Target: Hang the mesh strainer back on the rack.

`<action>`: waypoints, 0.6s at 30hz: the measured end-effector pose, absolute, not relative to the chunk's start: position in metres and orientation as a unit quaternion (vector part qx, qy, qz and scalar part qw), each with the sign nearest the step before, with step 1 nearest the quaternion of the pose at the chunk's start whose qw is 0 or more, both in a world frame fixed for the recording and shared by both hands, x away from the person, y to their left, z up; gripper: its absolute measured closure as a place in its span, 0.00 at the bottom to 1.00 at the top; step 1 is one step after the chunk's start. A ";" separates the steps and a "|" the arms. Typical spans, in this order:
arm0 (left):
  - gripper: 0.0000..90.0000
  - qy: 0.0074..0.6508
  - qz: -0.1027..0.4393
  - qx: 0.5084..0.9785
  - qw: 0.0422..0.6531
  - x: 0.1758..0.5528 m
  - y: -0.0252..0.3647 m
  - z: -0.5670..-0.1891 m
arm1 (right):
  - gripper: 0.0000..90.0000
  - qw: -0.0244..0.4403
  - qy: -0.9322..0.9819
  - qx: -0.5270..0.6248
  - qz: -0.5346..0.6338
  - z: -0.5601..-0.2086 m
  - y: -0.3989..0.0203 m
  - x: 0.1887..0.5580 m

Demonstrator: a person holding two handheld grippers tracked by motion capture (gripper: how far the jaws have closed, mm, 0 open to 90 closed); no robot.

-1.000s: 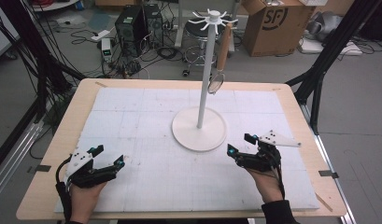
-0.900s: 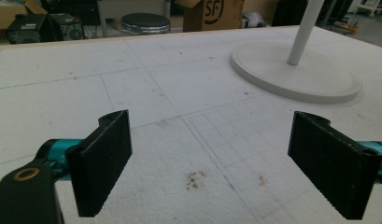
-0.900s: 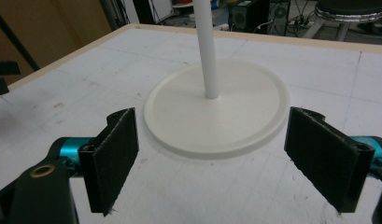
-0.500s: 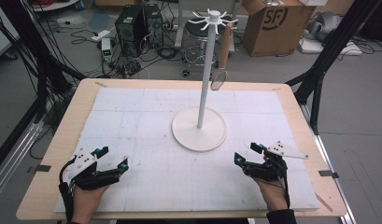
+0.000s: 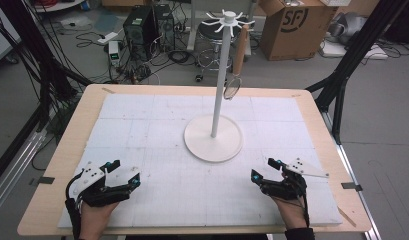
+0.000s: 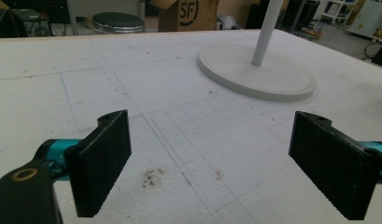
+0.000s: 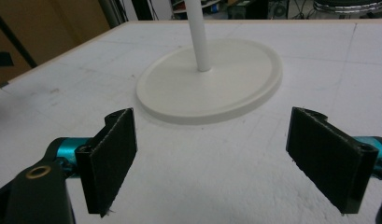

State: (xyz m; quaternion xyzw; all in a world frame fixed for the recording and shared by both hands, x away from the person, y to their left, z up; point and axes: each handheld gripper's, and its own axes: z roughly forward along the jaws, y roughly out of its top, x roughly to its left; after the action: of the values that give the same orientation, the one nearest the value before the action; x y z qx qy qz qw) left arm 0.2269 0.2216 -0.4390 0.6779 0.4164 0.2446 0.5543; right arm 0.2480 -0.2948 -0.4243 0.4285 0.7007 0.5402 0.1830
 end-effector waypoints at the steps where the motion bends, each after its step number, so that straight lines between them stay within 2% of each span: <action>1: 0.15 0.416 0.244 0.680 0.553 0.227 0.221 -0.440 | 0.17 0.183 0.702 0.429 0.538 -0.426 -0.296 0.247; 18: 0.15 0.416 0.243 0.681 0.551 0.228 0.220 -0.440 | 0.17 0.186 0.700 0.427 0.541 -0.430 -0.296 0.244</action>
State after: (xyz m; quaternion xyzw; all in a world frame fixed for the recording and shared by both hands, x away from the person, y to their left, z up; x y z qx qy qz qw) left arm 0.2279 0.2196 -0.4401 0.6811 0.4162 0.2434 0.5510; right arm 0.2442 -0.2964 -0.4298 0.4272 0.7001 0.5410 0.1864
